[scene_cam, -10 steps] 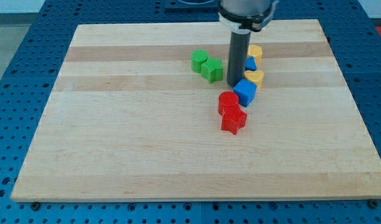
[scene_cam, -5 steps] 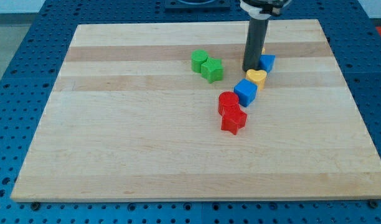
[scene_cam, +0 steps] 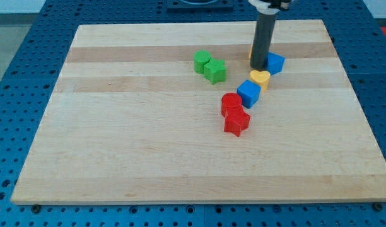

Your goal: Push the red star closer to the green circle

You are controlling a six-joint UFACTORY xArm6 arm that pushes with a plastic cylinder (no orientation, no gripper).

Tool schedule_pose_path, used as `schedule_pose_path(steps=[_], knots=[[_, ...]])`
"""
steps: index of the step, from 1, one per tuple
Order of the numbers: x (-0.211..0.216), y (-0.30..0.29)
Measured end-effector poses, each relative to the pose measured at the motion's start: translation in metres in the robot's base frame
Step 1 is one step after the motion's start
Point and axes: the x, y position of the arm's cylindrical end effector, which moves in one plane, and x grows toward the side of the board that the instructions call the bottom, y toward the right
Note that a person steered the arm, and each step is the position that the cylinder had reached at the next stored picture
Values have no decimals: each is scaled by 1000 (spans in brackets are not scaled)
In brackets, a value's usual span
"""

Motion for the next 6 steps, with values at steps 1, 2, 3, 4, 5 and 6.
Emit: schedule_pose_path(steps=[1, 2, 3, 4, 5, 6], knots=[[0, 9], [0, 6], [-6, -2], [-9, -13], [-9, -50], [-9, -97]])
